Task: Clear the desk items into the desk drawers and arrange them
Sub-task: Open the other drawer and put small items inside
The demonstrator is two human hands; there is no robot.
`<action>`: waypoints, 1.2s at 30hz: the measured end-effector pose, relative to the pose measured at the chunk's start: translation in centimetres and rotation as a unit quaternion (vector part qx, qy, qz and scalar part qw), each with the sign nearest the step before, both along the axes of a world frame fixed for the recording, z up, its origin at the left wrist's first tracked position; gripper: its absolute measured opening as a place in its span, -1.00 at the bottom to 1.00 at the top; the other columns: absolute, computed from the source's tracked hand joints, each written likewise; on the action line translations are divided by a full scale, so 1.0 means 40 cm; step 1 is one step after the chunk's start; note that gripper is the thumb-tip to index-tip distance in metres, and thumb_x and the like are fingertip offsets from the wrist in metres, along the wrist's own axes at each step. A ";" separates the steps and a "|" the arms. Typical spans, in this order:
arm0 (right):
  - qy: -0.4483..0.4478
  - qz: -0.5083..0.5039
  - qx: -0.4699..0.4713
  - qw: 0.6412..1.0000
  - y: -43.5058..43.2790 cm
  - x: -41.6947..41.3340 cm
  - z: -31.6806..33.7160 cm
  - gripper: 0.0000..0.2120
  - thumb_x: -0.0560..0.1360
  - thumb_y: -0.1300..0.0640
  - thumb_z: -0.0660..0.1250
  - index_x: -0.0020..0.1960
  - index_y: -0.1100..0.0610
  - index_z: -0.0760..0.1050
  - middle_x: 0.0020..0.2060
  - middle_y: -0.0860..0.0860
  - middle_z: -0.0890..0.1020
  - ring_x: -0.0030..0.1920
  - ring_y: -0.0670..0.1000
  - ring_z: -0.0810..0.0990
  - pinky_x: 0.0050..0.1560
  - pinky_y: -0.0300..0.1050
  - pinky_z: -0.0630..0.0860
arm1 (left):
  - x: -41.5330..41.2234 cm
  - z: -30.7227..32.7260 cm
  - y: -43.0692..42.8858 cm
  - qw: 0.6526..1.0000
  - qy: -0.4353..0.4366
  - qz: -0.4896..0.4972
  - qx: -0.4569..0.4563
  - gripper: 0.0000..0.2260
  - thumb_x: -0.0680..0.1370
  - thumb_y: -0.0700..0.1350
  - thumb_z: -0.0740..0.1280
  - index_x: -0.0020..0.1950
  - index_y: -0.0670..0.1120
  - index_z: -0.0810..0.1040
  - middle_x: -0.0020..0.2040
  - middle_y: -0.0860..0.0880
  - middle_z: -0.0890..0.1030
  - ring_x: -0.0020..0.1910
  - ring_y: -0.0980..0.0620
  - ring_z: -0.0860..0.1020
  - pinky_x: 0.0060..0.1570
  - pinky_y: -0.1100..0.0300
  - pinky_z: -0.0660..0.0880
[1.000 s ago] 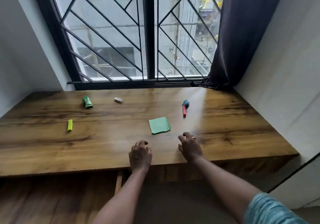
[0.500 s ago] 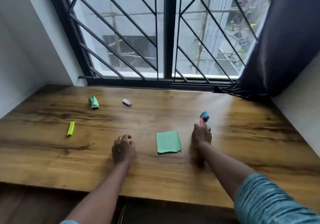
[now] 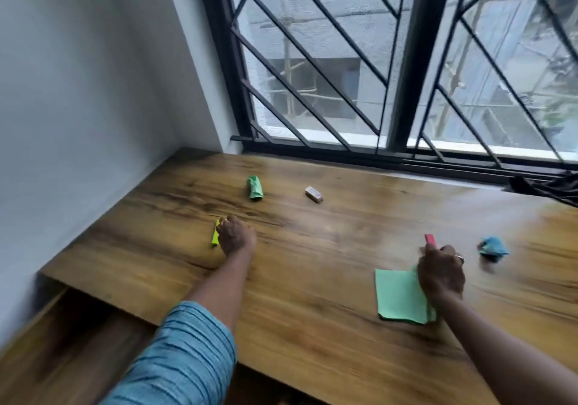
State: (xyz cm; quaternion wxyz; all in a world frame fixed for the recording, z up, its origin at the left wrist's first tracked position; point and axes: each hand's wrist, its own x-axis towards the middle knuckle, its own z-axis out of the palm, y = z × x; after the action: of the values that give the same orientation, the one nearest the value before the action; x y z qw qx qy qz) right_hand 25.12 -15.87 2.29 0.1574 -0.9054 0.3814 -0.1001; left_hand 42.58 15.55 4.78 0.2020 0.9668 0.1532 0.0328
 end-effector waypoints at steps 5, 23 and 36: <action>-0.006 0.026 -0.019 0.999 0.063 0.059 0.023 -0.70 0.54 0.26 0.23 0.24 0.29 0.49 0.01 0.35 0.50 0.07 0.35 0.47 -0.02 0.11 0.49 | 0.085 -0.025 0.056 0.997 0.027 0.064 -0.028 -0.55 0.52 -0.05 0.34 0.35 -0.20 0.35 0.32 -0.19 0.39 0.26 -0.15 0.37 0.19 0.04 0.41; -0.071 0.093 -0.029 0.993 0.230 -0.054 0.015 -0.67 0.42 0.43 0.28 0.18 0.38 0.51 -0.12 0.43 0.53 -0.10 0.41 0.53 -0.14 0.15 0.50 | -0.077 -0.043 0.139 0.994 -0.014 0.008 -0.109 -0.72 0.62 -0.13 0.22 0.27 -0.23 0.44 0.24 -0.23 0.53 0.24 -0.18 0.50 0.17 0.00 0.43; -0.059 0.230 0.001 0.971 0.525 -0.353 0.006 -0.68 0.53 0.32 0.19 0.26 0.23 0.47 0.09 0.29 0.52 0.07 0.30 0.50 -0.07 0.04 0.49 | -0.646 -0.029 0.316 0.993 -0.028 0.019 -0.111 -0.69 0.59 -0.05 0.26 0.28 -0.18 0.49 0.21 -0.18 0.57 0.24 -0.13 0.51 0.14 0.06 0.45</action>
State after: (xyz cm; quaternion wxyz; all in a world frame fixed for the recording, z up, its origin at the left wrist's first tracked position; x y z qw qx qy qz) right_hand 11.02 5.12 2.54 0.1991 -0.9613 0.1527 -0.1139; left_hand 16.76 28.19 3.61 0.3114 0.9340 0.1689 0.0466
